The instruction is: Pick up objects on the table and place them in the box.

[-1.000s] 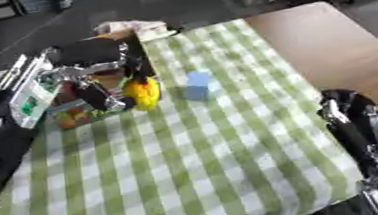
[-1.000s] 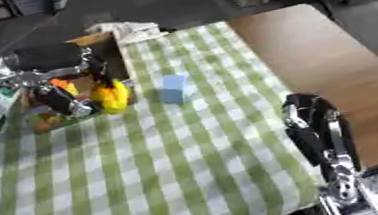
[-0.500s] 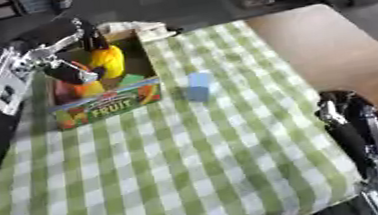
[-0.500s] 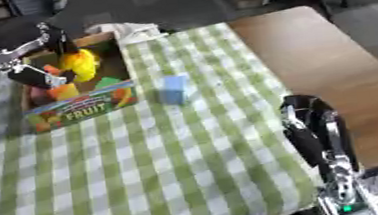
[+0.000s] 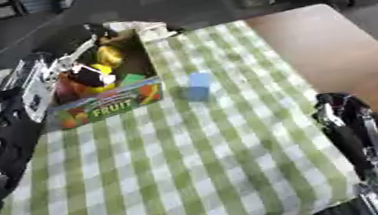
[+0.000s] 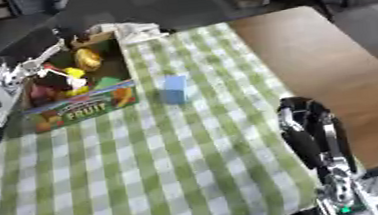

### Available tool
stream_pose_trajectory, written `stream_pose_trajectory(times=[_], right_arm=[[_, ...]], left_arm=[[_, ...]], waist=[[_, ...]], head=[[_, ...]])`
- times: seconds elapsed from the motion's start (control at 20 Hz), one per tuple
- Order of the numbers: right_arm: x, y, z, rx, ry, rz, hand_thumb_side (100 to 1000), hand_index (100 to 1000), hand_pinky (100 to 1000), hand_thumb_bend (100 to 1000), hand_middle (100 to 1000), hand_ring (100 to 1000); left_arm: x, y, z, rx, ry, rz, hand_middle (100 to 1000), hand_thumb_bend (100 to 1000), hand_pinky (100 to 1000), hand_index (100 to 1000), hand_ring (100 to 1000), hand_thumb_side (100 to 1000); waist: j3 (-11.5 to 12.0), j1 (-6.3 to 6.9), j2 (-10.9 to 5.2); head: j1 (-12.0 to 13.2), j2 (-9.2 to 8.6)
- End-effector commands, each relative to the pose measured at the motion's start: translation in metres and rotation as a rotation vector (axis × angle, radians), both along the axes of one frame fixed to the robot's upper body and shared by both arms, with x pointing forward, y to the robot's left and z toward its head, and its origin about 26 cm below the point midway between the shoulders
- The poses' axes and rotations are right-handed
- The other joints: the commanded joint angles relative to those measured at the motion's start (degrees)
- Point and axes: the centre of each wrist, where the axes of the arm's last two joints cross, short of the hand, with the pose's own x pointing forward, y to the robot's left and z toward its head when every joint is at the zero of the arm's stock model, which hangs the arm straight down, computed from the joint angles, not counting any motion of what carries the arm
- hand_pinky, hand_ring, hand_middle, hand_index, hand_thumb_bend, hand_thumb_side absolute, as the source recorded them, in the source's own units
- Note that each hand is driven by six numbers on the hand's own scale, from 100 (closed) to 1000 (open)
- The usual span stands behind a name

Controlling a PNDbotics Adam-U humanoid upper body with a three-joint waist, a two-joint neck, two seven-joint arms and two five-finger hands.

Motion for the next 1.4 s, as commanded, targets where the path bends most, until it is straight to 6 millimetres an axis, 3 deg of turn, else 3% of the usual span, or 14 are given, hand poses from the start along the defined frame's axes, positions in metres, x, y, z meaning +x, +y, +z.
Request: stream_pose_trajectory(times=[0.05,0.25,0.45,0.6,0.95,1.15,1.4], right_arm=[[0.005,-0.008,0.013,-0.043,-0.043,-0.007,492,677,642,100,557,575],[0.015,-0.021,0.037,-0.155,-0.103,0.017,441,685,646,100,561,577],[0.031,-0.031,0.068,-0.314,-0.159,0.054,343,716,658,100,580,590],[0.044,-0.036,0.088,-0.447,-0.186,0.092,294,746,668,100,599,604],[0.075,-0.04,0.106,-0.747,-0.184,0.257,223,837,705,100,686,689],[0.095,-0.033,0.106,-0.87,-0.099,0.317,286,892,744,100,767,776],[0.121,-0.008,0.109,-0.929,-0.012,0.334,481,920,792,100,833,857]], left_arm=[[-0.004,0.01,0.033,-0.041,-0.109,-0.015,770,266,659,891,728,317],[-0.016,0.028,0.054,-0.101,-0.225,-0.06,734,187,610,873,702,298],[-0.033,0.055,0.057,-0.18,-0.313,-0.083,705,100,568,846,695,311],[-0.047,0.06,0.045,-0.267,-0.349,-0.091,693,100,550,838,690,365],[-0.076,0.038,0.003,-0.559,-0.326,-0.041,658,100,510,818,661,532],[-0.096,0.028,-0.022,-0.715,-0.242,0.014,654,100,506,817,659,581],[-0.122,0.025,-0.047,-0.851,-0.147,0.088,649,100,501,817,655,636]], waist=[[0.4,-0.02,-0.7],[1.4,-0.19,-0.92],[2.8,-0.23,-1.21],[4.0,-0.13,-1.23],[8.2,0.2,-0.73],[10.4,0.69,-0.87],[12.9,1.35,-1.3]], head=[[-0.4,0.26],[-1.1,0.26],[-1.6,0.26],[-2.0,0.26],[-4.5,0.26],[-6.2,0.26],[-8.0,0.26]])
